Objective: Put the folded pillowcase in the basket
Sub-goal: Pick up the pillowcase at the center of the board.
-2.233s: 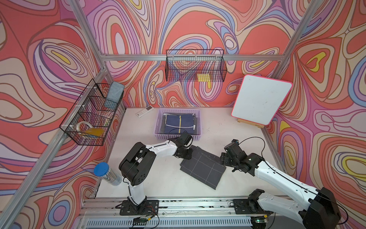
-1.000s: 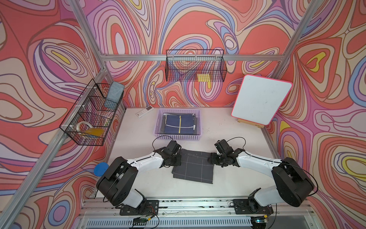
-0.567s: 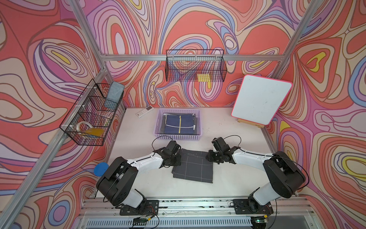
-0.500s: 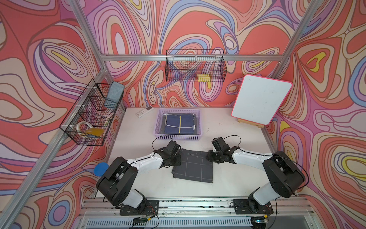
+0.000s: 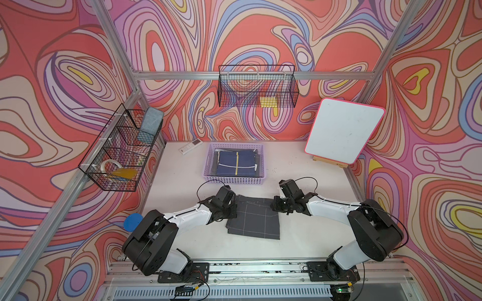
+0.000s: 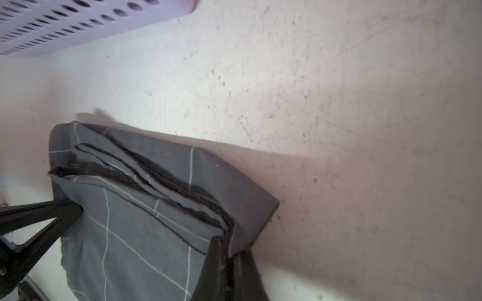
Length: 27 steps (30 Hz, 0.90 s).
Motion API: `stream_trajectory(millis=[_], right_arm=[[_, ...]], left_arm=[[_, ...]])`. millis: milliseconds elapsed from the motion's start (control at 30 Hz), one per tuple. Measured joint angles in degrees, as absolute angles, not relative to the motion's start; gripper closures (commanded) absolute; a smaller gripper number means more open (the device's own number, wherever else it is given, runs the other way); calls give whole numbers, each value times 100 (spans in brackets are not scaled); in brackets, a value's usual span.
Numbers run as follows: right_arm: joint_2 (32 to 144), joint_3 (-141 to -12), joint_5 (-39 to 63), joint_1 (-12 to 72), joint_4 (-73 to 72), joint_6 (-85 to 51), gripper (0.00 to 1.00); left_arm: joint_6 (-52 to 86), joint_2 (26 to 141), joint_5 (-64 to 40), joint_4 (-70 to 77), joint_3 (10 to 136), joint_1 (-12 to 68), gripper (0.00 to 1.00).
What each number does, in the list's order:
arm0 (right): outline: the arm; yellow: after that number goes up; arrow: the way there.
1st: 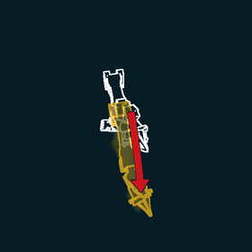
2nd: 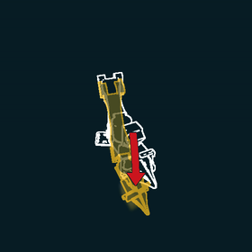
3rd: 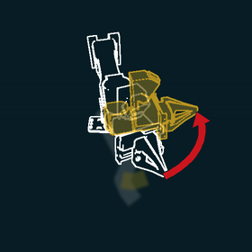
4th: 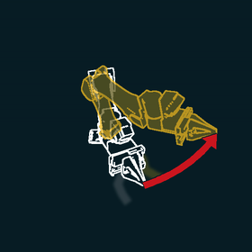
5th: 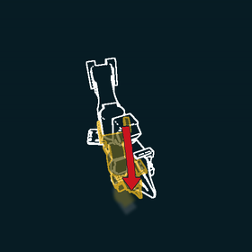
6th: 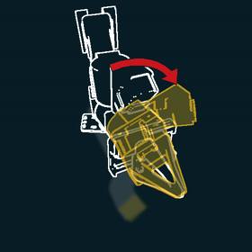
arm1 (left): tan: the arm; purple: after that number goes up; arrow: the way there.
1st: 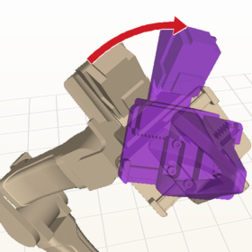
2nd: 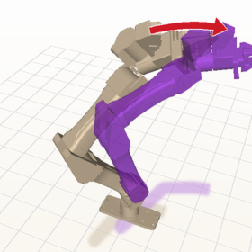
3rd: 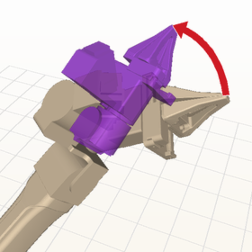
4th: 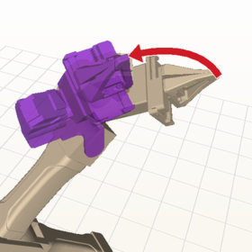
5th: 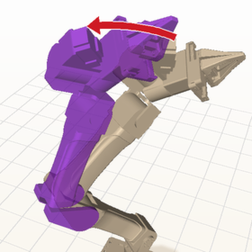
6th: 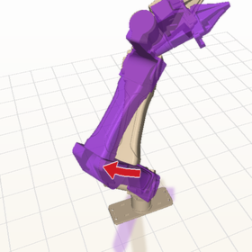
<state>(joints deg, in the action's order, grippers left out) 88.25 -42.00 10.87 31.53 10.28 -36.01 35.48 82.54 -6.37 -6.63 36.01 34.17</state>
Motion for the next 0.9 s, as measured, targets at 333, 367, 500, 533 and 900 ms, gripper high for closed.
stream_trajectory(millis=[333, 367, 500, 533, 900], right_arm=[[7741, -4195, 937, 3153, 937, -3347, 100], [7666, -4195, 919, 3153, 939, -3326, 100], [7533, -4278, 867, 3153, 980, -3238, 100], [7533, -4342, 854, 3153, 996, -3221, 100], [8215, -5988, 504, 3144, 980, -2899, 100]], left_arm=[[3586, 7091, -528, -805, 3594, 3417, 100], [3583, 6969, -495, -864, 3601, 3417, 100], [3553, 6646, -410, -1205, 3804, 3382, 100], [3535, 6608, -410, -1304, 3903, 3350, 100], [2886, 7026, -613, -2023, 5623, 2320, 100]])
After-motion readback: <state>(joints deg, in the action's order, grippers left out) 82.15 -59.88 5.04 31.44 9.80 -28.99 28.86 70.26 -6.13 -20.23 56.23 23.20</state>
